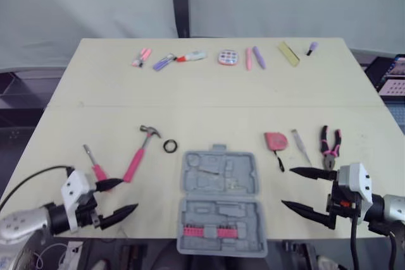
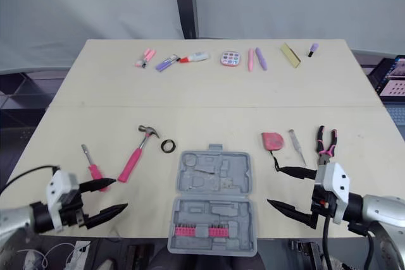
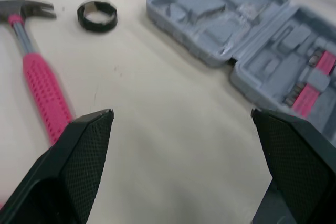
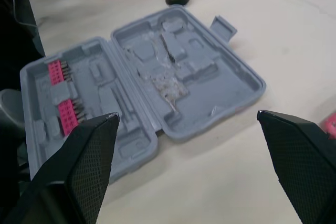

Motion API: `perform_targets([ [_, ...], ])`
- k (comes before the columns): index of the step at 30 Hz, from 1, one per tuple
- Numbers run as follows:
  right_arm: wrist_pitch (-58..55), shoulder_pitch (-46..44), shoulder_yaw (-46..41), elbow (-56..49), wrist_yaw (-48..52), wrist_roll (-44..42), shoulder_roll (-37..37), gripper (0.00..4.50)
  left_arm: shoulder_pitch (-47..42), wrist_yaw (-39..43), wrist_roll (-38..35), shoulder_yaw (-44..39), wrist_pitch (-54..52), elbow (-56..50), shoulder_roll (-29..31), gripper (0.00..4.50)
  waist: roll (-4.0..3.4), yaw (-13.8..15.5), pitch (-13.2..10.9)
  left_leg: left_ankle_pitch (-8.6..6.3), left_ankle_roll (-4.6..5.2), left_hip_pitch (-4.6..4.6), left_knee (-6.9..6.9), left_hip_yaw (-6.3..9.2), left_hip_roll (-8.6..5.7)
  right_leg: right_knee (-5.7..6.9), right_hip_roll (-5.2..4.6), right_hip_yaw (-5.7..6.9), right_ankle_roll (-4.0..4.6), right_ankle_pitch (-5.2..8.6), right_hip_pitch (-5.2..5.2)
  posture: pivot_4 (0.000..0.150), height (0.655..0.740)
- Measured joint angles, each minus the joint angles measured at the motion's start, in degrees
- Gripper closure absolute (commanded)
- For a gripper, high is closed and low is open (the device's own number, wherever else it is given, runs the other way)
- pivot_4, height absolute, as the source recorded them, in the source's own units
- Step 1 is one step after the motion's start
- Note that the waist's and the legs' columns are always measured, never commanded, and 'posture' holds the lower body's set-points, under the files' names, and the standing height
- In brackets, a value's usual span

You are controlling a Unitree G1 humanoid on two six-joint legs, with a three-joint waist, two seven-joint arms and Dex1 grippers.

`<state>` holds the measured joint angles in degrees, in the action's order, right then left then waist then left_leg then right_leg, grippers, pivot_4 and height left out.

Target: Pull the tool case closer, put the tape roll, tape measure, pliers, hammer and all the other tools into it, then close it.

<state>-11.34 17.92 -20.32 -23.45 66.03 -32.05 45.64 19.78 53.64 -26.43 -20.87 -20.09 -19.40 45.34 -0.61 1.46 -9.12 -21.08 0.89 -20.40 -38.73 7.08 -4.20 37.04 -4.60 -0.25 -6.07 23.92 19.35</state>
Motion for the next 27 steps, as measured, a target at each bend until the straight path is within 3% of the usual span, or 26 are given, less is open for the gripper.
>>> perform_targets([
  [6,1.37,-0.40,1.04,-0.94,0.26,0.05,-0.43,0.04,-12.69,0.30,1.48,4.62,-11.03,-0.09,12.24,0.00,0.00,-0.48,0.00,-0.02,0.02,0.05,0.17,-0.01,-0.03,0.44,-0.01,-0.02,0.00,0.00,0.13,0.150,0.7400],
  [9,1.39,0.00,1.35,-0.93,0.25,0.08,-0.47,0.04,-16.73,1.62,1.62,8.63,-15.31,-0.18,15.62,0.00,-0.01,-1.25,-0.01,-0.01,0.02,0.07,0.22,-0.03,0.00,0.48,0.02,-0.01,0.00,0.00,0.13,0.150,0.7400],
  [13,1.39,-0.33,1.91,-1.05,0.16,0.20,-0.50,0.04,-29.50,5.65,2.17,16.72,-17.79,0.06,18.41,0.00,0.02,-1.32,-0.03,0.00,0.00,0.05,0.04,0.02,-0.04,0.60,0.01,-0.03,0.00,0.00,0.11,0.150,0.7400],
  [18,1.31,-0.92,1.93,-0.94,0.05,0.59,-0.21,0.04,-40.85,8.38,2.88,25.12,-22.45,4.63,17.04,0.00,0.00,-1.50,-0.04,-0.01,0.02,0.04,0.06,0.02,-0.03,0.76,0.07,-0.01,0.00,0.00,0.20,0.150,0.7400],
  [27,1.21,-1.78,1.92,-0.75,-0.06,0.67,0.20,0.04,-56.09,11.67,14.23,40.21,-24.95,11.18,15.95,0.00,0.04,-1.36,-0.06,-0.02,0.03,-0.01,-0.10,0.05,-0.08,0.81,0.08,-0.01,0.00,0.00,0.20,0.150,0.7400],
])
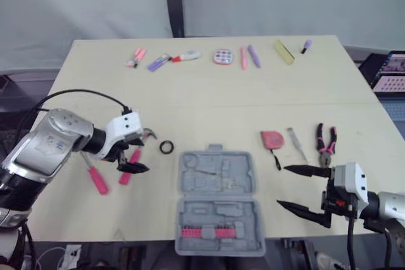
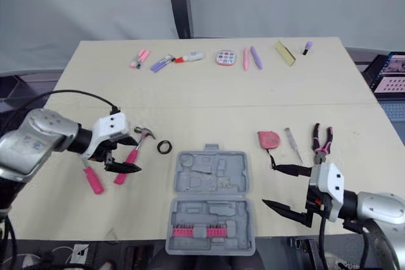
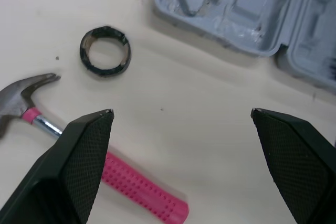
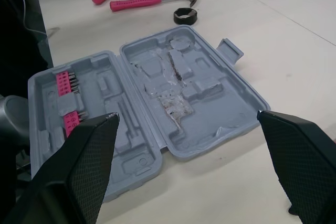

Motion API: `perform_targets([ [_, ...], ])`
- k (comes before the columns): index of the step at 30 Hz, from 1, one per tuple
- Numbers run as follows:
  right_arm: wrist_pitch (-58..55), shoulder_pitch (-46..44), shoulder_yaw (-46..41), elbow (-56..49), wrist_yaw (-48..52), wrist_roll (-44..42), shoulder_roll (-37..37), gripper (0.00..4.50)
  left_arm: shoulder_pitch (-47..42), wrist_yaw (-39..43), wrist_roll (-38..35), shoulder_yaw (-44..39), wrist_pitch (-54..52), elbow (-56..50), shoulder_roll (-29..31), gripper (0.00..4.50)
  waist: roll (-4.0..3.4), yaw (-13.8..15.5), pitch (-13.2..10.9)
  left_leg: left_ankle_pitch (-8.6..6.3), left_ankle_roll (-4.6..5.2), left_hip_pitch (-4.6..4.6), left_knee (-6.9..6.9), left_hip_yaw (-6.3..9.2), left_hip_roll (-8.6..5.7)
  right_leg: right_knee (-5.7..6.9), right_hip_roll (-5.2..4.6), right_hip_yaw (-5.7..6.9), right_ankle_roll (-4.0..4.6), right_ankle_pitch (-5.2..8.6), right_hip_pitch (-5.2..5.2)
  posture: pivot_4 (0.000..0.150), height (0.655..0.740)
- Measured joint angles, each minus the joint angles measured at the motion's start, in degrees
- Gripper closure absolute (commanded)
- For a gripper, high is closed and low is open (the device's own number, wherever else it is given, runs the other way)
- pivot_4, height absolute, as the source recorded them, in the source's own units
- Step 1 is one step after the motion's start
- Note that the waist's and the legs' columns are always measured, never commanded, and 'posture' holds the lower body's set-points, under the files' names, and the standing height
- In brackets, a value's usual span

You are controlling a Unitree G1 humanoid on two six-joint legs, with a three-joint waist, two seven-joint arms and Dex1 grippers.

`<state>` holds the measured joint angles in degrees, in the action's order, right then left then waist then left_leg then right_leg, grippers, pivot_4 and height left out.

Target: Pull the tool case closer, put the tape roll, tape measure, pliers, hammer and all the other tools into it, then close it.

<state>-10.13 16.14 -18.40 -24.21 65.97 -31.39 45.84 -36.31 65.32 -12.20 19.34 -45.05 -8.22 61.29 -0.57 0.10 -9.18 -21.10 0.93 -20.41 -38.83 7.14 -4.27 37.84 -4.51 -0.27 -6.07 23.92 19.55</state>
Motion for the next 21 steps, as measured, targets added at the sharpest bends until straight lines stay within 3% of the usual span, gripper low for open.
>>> perform_targets([
  [5,-0.19,-0.98,0.06,0.02,-0.09,-0.01,0.25,0.04,-5.61,0.38,7.18,5.76,1.68,2.00,-2.83,0.00,0.02,0.07,-0.01,-0.03,0.06,-0.02,-0.07,0.02,-0.02,0.04,0.00,0.00,0.00,0.00,0.00,0.150,0.7400],
  [21,-0.98,0.56,-0.46,1.78,1.14,-0.11,1.27,0.04,-8.68,1.44,19.19,11.65,7.41,10.74,-12.02,0.00,0.05,0.21,-0.03,-0.04,0.07,-0.06,-0.19,0.03,-0.02,0.12,0.00,0.05,0.00,0.00,0.01,0.150,0.7400],
])
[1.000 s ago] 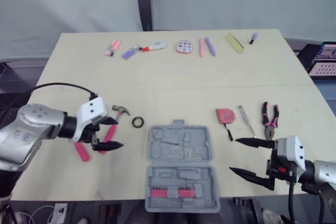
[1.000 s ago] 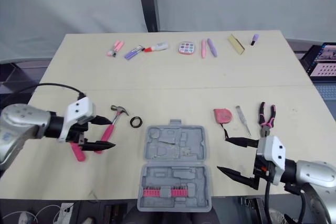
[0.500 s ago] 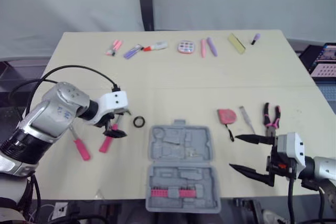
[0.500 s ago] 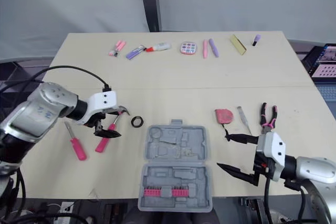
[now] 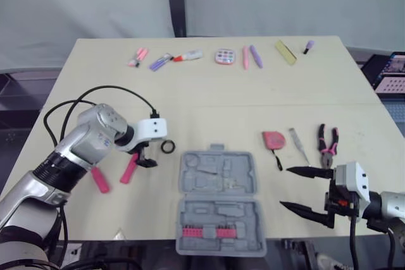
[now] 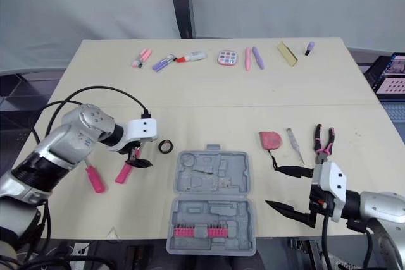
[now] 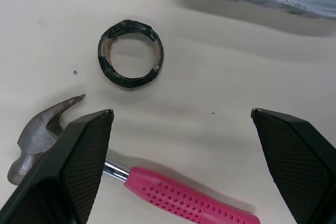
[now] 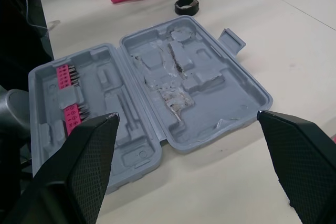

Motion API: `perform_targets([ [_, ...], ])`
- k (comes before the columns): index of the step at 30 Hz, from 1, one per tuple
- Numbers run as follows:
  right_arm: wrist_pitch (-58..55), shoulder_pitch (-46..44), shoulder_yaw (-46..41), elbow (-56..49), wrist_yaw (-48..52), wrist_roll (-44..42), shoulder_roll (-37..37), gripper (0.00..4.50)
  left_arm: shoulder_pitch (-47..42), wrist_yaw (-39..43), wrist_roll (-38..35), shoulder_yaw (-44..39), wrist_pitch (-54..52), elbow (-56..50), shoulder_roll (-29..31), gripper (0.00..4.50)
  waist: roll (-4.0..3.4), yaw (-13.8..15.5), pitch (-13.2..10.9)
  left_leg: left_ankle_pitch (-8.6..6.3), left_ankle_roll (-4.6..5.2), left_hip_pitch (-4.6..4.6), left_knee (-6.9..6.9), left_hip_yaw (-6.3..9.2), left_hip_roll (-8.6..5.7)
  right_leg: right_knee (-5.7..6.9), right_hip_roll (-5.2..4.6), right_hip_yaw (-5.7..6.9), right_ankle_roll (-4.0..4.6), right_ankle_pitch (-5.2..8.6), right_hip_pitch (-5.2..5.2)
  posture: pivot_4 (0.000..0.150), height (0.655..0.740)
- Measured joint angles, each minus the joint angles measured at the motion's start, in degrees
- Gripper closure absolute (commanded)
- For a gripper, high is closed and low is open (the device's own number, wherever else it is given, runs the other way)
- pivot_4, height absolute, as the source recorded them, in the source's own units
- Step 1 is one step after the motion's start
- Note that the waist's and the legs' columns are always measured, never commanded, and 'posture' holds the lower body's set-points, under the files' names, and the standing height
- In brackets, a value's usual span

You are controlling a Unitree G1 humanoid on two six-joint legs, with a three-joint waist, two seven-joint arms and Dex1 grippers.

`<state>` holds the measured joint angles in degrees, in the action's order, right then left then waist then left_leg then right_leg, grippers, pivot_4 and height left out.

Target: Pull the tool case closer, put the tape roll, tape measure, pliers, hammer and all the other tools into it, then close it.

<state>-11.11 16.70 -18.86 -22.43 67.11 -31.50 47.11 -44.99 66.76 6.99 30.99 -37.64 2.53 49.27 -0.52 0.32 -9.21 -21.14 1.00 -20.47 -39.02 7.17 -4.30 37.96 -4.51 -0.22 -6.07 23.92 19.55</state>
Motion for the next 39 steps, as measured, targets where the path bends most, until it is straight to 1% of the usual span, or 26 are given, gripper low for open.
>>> perform_targets([
  [9,0.00,0.15,-0.71,0.24,0.67,-0.02,1.15,0.04,-3.80,0.32,4.40,1.81,2.27,6.15,-5.96,0.00,0.01,0.02,-0.01,-0.01,0.01,-0.03,-0.05,-0.02,-0.01,0.03,0.01,0.07,0.00,0.00,0.01,0.150,0.7400],
  [15,-0.11,0.26,-1.66,0.24,0.67,-0.03,1.62,0.04,-4.29,0.93,6.70,2.10,3.58,7.87,-7.90,0.00,0.02,-0.02,-0.01,-0.01,0.01,-0.03,-0.05,-0.02,-0.01,0.04,0.01,0.07,0.00,0.00,0.01,0.150,0.7400],
  [32,-0.41,0.49,-1.76,0.24,0.67,-0.04,2.12,0.04,-4.36,1.74,11.35,2.80,5.91,11.76,-12.19,0.00,0.03,0.65,-0.01,-0.01,0.02,-0.03,-0.08,-0.05,-0.03,0.06,0.02,0.09,-0.01,0.00,0.02,0.150,0.7400],
  [39,-0.33,0.99,-1.85,0.25,0.70,-0.03,2.13,0.04,-4.33,1.68,12.10,2.81,7.06,12.48,-12.31,0.00,0.03,0.98,-0.01,-0.02,0.03,-0.03,-0.10,-0.07,-0.04,0.07,0.01,0.08,-0.01,-0.01,0.02,0.150,0.7400],
])
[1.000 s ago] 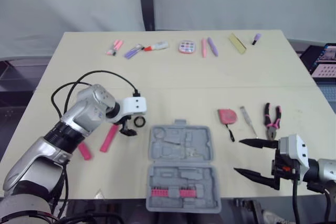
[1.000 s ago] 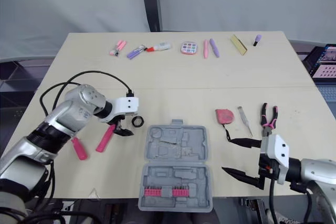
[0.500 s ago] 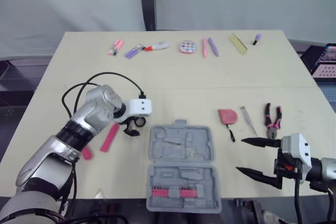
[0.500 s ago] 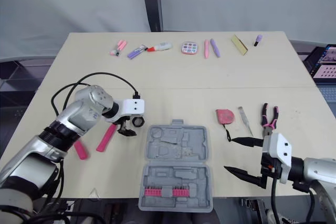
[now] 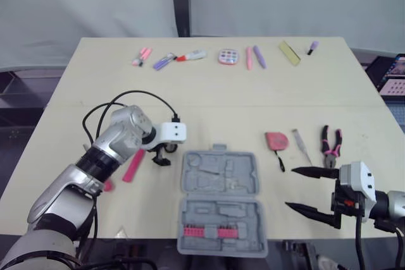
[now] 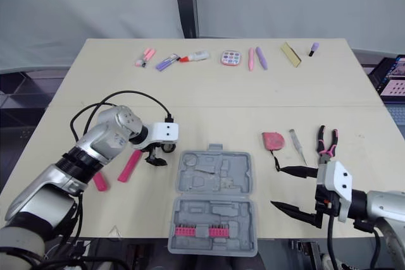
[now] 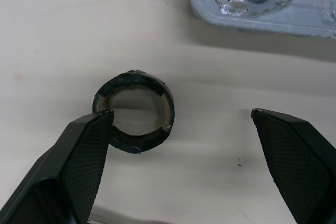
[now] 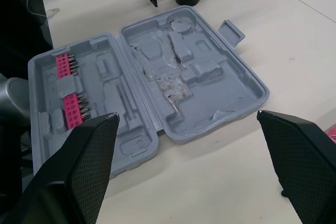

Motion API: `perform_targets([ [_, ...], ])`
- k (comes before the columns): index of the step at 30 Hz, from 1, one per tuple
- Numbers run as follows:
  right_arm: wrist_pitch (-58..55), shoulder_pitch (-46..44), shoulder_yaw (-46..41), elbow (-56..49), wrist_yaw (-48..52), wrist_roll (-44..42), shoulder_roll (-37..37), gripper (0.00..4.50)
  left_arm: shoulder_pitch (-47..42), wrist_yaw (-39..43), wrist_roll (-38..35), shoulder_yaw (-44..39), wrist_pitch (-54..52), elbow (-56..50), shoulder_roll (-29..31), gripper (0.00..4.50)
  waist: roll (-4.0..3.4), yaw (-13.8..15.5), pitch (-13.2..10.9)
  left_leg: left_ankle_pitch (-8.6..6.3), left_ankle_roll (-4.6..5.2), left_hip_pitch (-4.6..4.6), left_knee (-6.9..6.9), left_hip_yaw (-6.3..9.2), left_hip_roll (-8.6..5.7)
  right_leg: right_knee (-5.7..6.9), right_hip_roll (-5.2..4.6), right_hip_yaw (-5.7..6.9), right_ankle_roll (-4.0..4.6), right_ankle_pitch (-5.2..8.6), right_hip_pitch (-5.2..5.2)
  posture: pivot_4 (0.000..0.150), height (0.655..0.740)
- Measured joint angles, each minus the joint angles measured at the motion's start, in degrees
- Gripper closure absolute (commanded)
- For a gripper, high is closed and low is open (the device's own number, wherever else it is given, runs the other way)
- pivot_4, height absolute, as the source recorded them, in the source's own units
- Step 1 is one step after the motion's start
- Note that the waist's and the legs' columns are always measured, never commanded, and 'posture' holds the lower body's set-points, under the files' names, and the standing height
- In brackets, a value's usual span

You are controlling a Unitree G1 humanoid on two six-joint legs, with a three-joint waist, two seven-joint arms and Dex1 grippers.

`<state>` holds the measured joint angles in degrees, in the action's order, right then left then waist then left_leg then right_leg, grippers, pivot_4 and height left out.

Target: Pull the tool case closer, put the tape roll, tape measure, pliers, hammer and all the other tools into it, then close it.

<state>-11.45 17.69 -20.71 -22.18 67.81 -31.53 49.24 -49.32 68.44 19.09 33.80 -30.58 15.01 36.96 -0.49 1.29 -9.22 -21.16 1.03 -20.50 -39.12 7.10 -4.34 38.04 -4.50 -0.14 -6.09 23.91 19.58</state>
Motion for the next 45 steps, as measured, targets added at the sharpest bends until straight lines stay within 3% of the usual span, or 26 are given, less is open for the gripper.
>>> perform_targets([
  [16,0.17,0.79,-0.15,0.09,0.00,0.01,0.00,0.04,0.40,-0.87,-0.05,-1.74,2.41,5.63,-2.38,0.00,0.00,0.24,0.02,0.00,0.01,0.02,-0.06,0.05,-0.08,0.16,-0.02,0.01,0.00,0.00,-0.01,0.150,0.7400],
  [19,0.17,0.82,-0.19,0.09,0.00,0.01,-0.01,0.00,0.38,-1.51,0.18,-1.99,2.36,5.88,-2.50,1.13,0.00,0.17,0.02,0.00,0.01,0.02,-0.06,0.05,-0.08,0.17,-0.02,0.01,0.00,0.00,0.00,0.150,0.7400],
  [25,0.18,0.81,-0.20,0.09,0.00,0.01,-0.01,0.00,0.34,-1.66,0.44,-2.23,2.30,6.02,-2.65,4.13,0.00,0.04,0.02,-0.01,0.02,0.02,-0.05,0.03,-0.07,0.21,-0.01,0.02,0.00,0.00,0.04,0.150,0.7400],
  [26,0.18,0.81,-0.20,0.09,0.00,0.01,-0.01,0.00,0.32,-1.66,0.46,-2.25,2.27,6.03,-2.64,4.47,0.00,0.04,0.02,-0.01,0.02,0.02,-0.05,0.03,-0.07,0.21,-0.01,0.02,0.00,0.00,0.04,0.150,0.7400],
  [37,0.31,0.82,-0.20,0.14,-0.01,0.03,-0.07,0.00,0.58,-1.47,0.26,-2.73,0.97,5.51,-2.43,4.47,0.01,0.03,0.02,-0.01,0.02,0.02,-0.05,0.03,-0.07,0.33,-0.02,0.01,0.00,0.00,0.09,0.150,0.7400],
  [45,2.25,1.00,-1.30,0.52,-0.01,0.03,-0.77,0.00,5.74,-0.07,-5.23,-10.14,-2.99,-1.35,2.11,4.47,0.01,-0.12,0.02,-0.01,0.01,0.02,-0.05,0.03,-0.03,0.51,-0.07,-0.03,0.00,0.00,0.21,0.150,0.7400],
])
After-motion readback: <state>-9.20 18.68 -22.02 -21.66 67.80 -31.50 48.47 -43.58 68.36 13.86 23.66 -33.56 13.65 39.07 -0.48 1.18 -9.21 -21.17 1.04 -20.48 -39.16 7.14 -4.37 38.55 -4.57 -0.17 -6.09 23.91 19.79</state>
